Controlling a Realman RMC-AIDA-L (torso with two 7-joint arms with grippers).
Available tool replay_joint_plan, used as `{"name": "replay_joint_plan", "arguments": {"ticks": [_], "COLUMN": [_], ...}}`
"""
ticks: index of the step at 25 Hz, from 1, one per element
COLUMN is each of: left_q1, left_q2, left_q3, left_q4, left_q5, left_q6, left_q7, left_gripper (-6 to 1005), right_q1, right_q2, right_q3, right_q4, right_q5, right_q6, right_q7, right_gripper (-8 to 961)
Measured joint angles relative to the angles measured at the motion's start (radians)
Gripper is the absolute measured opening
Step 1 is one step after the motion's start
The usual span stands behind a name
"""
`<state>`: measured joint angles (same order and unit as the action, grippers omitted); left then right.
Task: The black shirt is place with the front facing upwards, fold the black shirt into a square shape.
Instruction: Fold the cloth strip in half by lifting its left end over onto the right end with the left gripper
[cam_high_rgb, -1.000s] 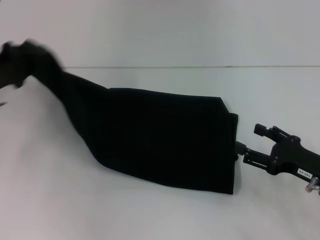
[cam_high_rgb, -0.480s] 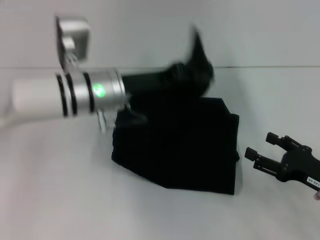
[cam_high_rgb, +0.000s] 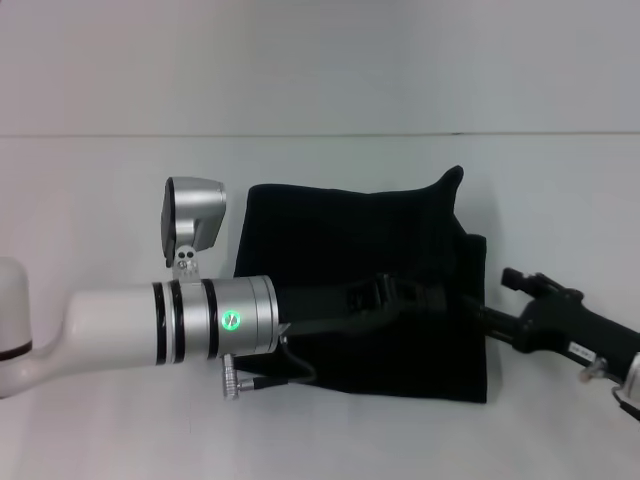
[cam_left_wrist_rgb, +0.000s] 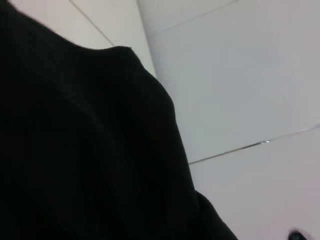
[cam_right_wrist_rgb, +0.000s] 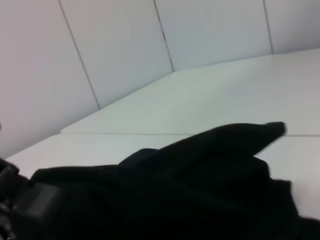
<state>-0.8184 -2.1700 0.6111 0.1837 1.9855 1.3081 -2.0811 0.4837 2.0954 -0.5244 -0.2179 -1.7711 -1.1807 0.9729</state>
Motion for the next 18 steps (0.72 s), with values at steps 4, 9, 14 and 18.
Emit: {"name": "replay_joint_plan", "arguments": {"ticks": [4, 9, 14, 18], "left_q1": [0.004, 0.007, 0.019, 0.045], "left_q2": [0.002, 0.004, 0.006, 0.007], "left_q3": [0.002, 0.004, 0.039, 0.096], "left_q4": [0.005, 0.006, 0.012, 0.021], "left_q5": [-0.001, 0.001, 0.008, 0.008], "left_q6": [0.022, 0.063, 0.117, 0.130], "left_q7": [0.030, 0.075, 0.114, 0.120], "left_gripper": [27, 27, 27, 27], "right_q1": [0.040, 0.116, 0.179, 0.189], "right_q2": [0.003, 0.003, 0.003, 0.001], "right_q3": [-0.007, -0.013, -0.004, 0.003], "right_q4": [0.004, 0.036, 0.052, 0.041], "right_q5": [-0.003, -0.003, 0.012, 0.059], "right_q6": [0.018, 0.124, 0.215, 0.230], "right_q7": [-0.010, -0.016, -0.016, -0.016], "right_gripper": [927, 927, 927, 927]}}
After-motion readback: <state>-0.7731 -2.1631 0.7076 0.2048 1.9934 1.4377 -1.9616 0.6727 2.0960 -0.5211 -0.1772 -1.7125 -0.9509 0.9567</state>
